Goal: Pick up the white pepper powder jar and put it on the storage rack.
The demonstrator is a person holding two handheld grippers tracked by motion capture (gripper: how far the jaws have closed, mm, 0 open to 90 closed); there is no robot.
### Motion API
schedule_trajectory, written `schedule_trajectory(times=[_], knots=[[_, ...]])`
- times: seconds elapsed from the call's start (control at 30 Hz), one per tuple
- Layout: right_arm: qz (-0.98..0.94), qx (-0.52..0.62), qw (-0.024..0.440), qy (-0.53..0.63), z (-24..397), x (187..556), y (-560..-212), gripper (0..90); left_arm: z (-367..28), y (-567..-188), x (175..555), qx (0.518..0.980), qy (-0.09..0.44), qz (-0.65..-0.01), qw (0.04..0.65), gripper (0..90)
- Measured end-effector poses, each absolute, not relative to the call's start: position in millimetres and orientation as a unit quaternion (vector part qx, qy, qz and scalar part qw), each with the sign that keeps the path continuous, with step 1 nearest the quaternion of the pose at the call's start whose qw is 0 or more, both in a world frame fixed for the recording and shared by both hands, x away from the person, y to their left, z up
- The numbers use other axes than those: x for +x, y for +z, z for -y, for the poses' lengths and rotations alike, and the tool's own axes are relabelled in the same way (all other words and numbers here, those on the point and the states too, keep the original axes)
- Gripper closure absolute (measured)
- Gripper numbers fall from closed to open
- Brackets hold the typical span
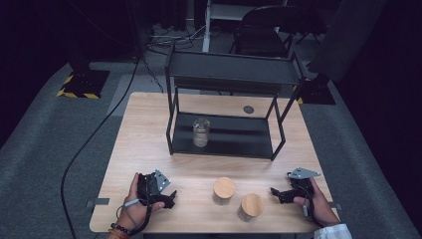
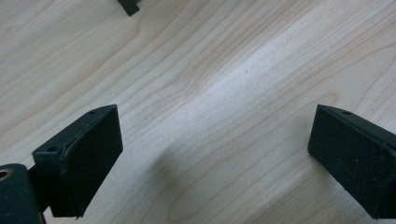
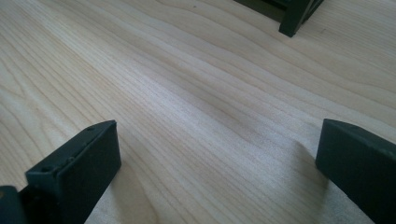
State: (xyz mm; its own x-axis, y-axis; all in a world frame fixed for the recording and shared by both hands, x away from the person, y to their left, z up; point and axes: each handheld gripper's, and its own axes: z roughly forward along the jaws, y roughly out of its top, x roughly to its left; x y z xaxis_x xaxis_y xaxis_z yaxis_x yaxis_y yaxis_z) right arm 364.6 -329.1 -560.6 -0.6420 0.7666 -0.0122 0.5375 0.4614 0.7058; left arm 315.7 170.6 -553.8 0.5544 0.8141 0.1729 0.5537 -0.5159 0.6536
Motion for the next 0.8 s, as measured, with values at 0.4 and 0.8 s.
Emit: schedule_trajectory(times=[0.4,0.8], knots=[[-0.838,0.389,0.167,0.344,329,365,-561,0.0,-199,-564,317,0.812,0.174,-0.453,0.323,0.0],[-0.838,0.389,0.166,0.344,329,365,-561,0.0,-200,-564,317,0.813,0.173,-0.451,0.324,0.0]])
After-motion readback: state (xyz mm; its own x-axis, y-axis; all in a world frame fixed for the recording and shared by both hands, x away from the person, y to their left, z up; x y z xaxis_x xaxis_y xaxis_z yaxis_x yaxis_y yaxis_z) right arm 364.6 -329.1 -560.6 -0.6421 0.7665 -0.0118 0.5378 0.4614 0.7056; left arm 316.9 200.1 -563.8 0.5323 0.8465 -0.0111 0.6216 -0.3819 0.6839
